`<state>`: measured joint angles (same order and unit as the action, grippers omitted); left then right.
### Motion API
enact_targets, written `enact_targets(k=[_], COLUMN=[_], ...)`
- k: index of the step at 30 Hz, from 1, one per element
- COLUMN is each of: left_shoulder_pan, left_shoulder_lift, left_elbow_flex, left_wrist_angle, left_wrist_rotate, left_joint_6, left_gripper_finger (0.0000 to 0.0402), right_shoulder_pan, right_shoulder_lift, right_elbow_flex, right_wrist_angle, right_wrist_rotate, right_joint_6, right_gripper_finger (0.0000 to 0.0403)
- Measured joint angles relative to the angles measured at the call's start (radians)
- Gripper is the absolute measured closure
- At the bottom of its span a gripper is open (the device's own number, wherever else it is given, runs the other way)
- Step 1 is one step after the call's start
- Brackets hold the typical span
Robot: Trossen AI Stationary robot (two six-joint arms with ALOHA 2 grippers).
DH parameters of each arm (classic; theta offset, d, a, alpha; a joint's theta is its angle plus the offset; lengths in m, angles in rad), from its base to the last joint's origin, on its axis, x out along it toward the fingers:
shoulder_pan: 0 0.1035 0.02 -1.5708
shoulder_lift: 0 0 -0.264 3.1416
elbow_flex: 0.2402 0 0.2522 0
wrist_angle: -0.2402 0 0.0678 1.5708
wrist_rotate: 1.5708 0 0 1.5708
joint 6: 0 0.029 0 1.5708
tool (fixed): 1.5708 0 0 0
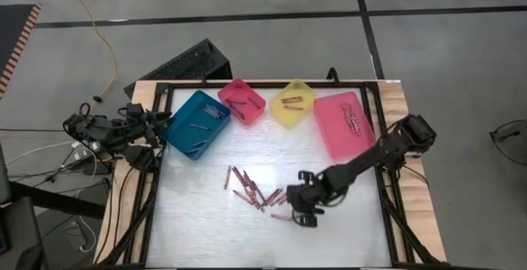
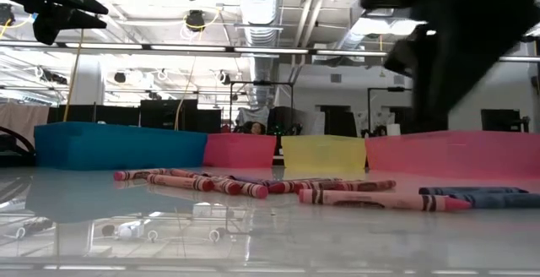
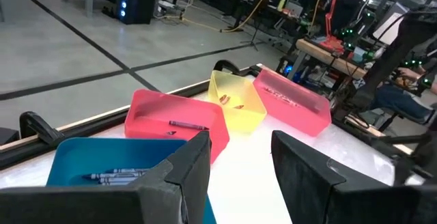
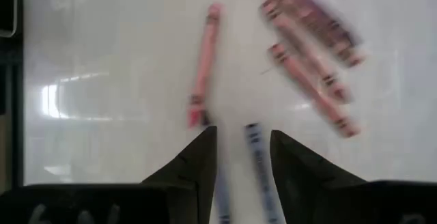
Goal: Sort crayons
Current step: Put the blue crayon into the blue bin
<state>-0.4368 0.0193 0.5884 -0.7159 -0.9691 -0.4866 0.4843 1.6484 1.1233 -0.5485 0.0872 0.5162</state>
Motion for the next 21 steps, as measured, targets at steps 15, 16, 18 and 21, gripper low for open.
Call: enact_targets(k=[15, 16, 18, 21], left_shoulder_pan=[0.0, 0.0, 0.0, 0.0], left_shoulder_lift=[0.0, 0.0, 0.0, 0.0], left_elbow_flex=[0.0, 0.0, 0.0, 0.0], left_wrist_angle=[-0.011, -0.012, -0.012, -0.013], left_wrist_rotate=[-0.007, -0.01, -0.013, -0.014], left_joint_6=[0.0, 0.0, 0.0, 0.0], left_gripper_finger=[0.0256, 0.0256, 0.0256, 0.0256], right_shoulder_pan=[0.159, 0.16, 0.162, 0.161], right_shoulder_lift=[0.162, 0.17, 0.185, 0.213], right_elbow_flex=[0.001, 0.004, 0.007, 0.007], right_wrist_angle=[0.014, 0.009, -0.009, -0.034], right_wrist_rotate=[0.017, 0.019, 0.03, 0.024], right_joint_6=[0.158, 0.158, 0.159, 0.17], right_gripper_finger=[0.0259, 0.0259, 0.026, 0.027])
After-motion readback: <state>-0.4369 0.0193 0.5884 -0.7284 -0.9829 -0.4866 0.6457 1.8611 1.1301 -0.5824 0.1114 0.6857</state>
